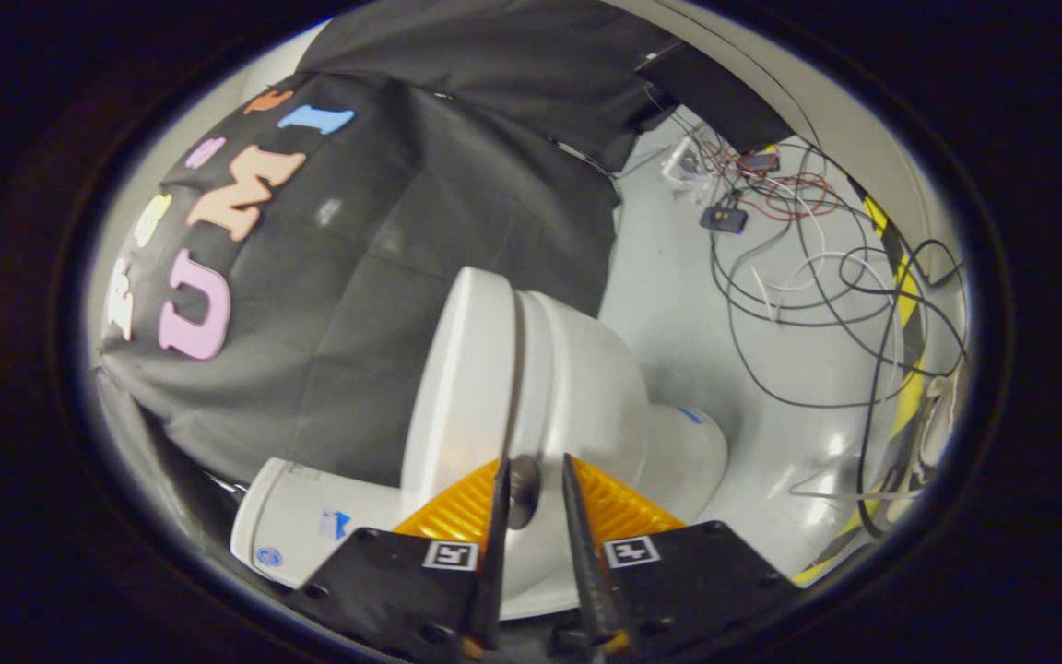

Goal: Open the toilet lid.

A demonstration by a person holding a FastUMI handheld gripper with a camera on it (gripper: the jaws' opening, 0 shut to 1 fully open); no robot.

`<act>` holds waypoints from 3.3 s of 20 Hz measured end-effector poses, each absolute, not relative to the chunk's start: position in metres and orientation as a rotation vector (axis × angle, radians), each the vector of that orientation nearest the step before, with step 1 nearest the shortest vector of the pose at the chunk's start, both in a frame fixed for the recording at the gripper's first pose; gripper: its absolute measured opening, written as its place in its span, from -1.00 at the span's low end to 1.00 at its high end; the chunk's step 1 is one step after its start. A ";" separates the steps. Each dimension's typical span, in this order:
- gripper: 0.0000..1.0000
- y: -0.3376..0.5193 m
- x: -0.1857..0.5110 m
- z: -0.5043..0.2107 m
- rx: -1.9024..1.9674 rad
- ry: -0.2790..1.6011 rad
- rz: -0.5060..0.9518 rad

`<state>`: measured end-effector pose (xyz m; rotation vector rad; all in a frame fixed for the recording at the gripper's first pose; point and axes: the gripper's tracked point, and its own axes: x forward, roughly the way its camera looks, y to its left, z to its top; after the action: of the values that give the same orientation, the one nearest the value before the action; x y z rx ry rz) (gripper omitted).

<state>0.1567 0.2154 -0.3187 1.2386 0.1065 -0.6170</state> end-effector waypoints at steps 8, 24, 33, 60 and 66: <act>-0.88 0.223 0.161 -0.303 1.210 0.114 -0.601; -0.85 0.312 0.213 -0.100 0.718 0.103 -0.404; -0.81 0.386 0.260 -0.047 0.504 0.148 -0.184; 0.35 0.435 0.309 0.023 0.217 0.091 0.225; 0.37 0.311 0.287 0.042 0.137 0.031 0.176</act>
<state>0.2867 0.3112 0.0416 0.1371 0.0313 0.1763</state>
